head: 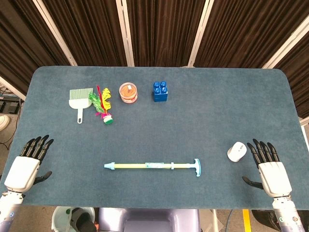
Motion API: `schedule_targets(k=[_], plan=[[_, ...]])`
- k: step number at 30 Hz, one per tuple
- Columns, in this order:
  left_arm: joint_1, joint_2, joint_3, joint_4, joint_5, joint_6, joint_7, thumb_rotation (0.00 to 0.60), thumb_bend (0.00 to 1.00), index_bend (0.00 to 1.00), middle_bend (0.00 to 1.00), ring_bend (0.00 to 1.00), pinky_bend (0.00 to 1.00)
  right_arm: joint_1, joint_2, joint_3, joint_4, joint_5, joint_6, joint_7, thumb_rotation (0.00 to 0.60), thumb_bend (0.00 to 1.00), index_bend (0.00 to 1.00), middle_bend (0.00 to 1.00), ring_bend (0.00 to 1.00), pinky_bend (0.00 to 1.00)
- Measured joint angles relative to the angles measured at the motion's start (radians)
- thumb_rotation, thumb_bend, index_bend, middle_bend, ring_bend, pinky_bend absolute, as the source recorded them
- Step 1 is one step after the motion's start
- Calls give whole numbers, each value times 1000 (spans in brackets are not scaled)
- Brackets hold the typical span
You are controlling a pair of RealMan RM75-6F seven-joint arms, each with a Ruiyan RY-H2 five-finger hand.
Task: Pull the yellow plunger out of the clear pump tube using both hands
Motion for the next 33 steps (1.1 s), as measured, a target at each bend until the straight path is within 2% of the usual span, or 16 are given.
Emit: schedule_targets(k=[7, 9, 11, 18, 22, 24, 26, 33], plan=[[-5, -11, 0, 12, 18, 6, 10, 600, 6, 87, 6, 7, 94, 5, -7, 0, 14, -18, 12, 18, 600, 0, 34, 0, 0, 0], [-8, -27, -4, 32, 29, 14, 30, 600, 9, 127, 61, 44, 117, 1, -11, 0, 18, -22, 25, 17, 600, 0, 45, 0, 0, 0], [-15, -59, -10, 59, 48, 26, 48, 600, 11, 157, 115, 80, 140, -3, -11, -4, 17, -25, 27, 18, 600, 0, 51, 0, 0, 0], [-53, -202, -42, 144, 92, 58, 50, 600, 24, 203, 125, 82, 142, -5, 8, -15, 4, -25, 15, 46, 600, 0, 70, 0, 0, 0], [-95, -243, -49, 152, 100, 2, 67, 600, 48, 305, 133, 82, 155, 3, 13, -11, 6, -19, 1, 61, 600, 0, 70, 0, 0, 0], [-119, -265, -49, 155, 106, -29, 76, 600, 77, 416, 155, 83, 160, 8, 13, -7, 10, -9, -10, 60, 600, 0, 70, 0, 0, 0], [-145, -295, -49, 163, 118, -54, 76, 600, 86, 483, 179, 89, 160, 12, 11, -4, 15, 3, -22, 57, 600, 0, 74, 0, 0, 0], [-227, -406, -39, 243, 155, -135, 40, 600, 110, 508, 171, 95, 160, 14, 10, 11, 16, 52, -42, 37, 600, 0, 85, 0, 0, 0]])
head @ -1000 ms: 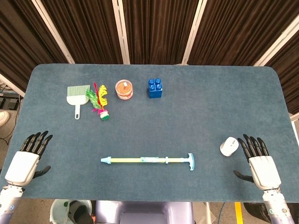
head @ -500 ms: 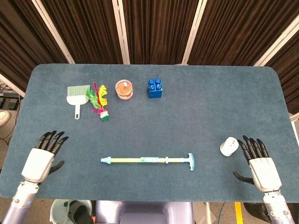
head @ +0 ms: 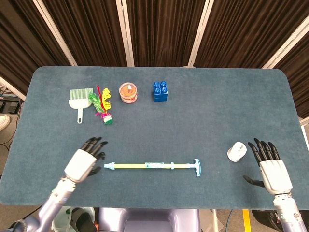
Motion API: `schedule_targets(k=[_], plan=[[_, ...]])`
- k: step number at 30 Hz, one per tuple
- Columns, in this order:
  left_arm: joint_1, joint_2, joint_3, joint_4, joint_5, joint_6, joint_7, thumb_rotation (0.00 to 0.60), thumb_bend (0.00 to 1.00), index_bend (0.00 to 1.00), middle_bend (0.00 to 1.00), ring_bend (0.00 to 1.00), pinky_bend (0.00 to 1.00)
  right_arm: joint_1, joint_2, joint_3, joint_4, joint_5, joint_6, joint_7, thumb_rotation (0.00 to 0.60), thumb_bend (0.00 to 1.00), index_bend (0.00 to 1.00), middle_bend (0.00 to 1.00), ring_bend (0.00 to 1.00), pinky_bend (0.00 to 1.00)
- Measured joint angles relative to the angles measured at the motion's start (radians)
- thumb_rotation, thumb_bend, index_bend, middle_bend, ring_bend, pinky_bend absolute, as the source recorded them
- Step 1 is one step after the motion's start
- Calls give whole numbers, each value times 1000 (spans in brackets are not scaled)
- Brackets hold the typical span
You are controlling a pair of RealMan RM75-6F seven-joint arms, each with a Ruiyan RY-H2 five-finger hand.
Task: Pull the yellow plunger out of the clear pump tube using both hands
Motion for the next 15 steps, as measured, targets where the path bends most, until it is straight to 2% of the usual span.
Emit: schedule_targets(k=[9, 15], plan=[[-45, -128, 5, 127, 14, -38, 39, 600, 113, 464, 142, 95, 160, -11, 27, 6, -20, 12, 15, 28, 600, 0, 77, 0, 0, 0], [-64, -199, 8, 199, 14, -45, 63, 600, 156, 460, 140, 95, 160, -13, 45, 11, -28, 18, 16, 57, 600, 0, 77, 0, 0, 0]])
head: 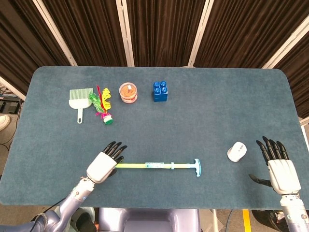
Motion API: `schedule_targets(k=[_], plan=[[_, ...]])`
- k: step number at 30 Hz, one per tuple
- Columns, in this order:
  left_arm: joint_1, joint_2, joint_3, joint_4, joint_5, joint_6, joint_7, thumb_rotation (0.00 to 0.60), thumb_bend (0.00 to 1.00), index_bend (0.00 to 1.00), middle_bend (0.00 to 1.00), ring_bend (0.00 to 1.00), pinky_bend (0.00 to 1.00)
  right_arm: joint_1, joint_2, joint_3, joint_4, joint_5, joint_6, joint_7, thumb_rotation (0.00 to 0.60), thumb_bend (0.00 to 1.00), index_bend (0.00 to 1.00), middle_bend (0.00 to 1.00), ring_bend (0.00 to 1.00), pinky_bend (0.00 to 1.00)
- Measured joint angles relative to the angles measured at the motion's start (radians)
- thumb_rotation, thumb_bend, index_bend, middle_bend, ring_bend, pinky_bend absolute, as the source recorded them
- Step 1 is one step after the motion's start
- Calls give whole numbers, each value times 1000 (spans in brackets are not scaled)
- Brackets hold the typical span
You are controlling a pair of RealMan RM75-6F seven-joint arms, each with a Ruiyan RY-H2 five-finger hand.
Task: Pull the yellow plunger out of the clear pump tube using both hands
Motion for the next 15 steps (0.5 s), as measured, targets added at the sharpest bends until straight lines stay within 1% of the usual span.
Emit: schedule_targets(k=[5, 11, 15], plan=[[-16, -38, 3, 41, -3, -1, -9, 600, 184, 459, 144, 95, 160, 9, 3, 2, 2, 11, -22, 2, 600, 0, 76, 0, 0, 0], [-21, -54, 2, 72, -21, 6, -10, 600, 216, 449, 143, 95, 160, 12, 5, 5, 1, 17, -27, 7, 600, 0, 77, 0, 0, 0], [-22, -64, -2, 95, -38, 5, -6, 600, 224, 423, 141, 95, 160, 12, 6, 6, -1, 18, -27, 9, 600, 0, 76, 0, 0, 0]])
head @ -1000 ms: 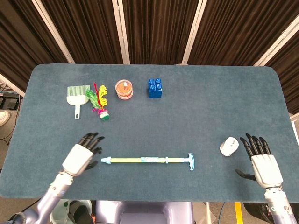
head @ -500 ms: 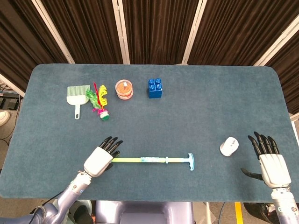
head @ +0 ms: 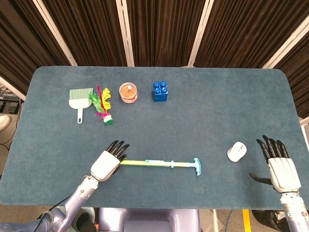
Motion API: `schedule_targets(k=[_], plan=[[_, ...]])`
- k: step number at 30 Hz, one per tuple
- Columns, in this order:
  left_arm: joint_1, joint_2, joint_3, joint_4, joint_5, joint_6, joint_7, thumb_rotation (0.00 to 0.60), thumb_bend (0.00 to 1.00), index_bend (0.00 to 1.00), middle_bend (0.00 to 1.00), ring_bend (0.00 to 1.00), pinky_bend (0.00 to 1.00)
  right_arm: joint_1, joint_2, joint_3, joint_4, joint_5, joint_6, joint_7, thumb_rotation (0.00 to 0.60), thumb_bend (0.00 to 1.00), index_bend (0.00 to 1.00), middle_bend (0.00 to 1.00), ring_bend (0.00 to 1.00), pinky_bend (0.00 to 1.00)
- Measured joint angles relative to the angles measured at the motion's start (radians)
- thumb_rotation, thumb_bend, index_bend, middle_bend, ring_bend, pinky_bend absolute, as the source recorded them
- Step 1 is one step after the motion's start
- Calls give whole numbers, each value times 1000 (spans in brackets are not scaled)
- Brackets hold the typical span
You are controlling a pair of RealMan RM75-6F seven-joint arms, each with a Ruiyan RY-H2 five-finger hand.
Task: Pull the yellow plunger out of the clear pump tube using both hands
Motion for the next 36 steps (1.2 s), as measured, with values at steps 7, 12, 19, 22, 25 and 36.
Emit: schedule_targets(k=[7, 12, 19, 22, 25, 36], plan=[[-5, -18, -3, 32, -34, -26, 5, 600, 224, 361, 132, 95, 160, 3, 2, 1, 1, 8, -11, 11, 600, 0, 58, 0, 0, 0], [-12, -31, -3, 46, -45, -31, 10, 600, 236, 411, 140, 95, 160, 5, 7, 4, 1, 12, -13, 23, 600, 0, 53, 0, 0, 0], [-19, -41, 2, 48, -53, -31, 0, 600, 238, 412, 142, 95, 160, 4, 8, 3, 2, 9, -11, 24, 600, 0, 53, 0, 0, 0], [-22, -42, 6, 44, -48, -18, -1, 600, 249, 419, 144, 95, 160, 5, 8, 3, 2, 10, -12, 23, 600, 0, 53, 0, 0, 0], [-23, -42, 6, 42, -52, -16, 3, 600, 271, 425, 146, 95, 160, 4, 8, 2, 2, 11, -12, 23, 600, 0, 54, 0, 0, 0], [-25, -40, 6, 55, -77, -33, 0, 600, 353, 456, 156, 95, 160, 6, 7, 0, 0, 15, -20, 13, 600, 5, 53, 0, 0, 0]])
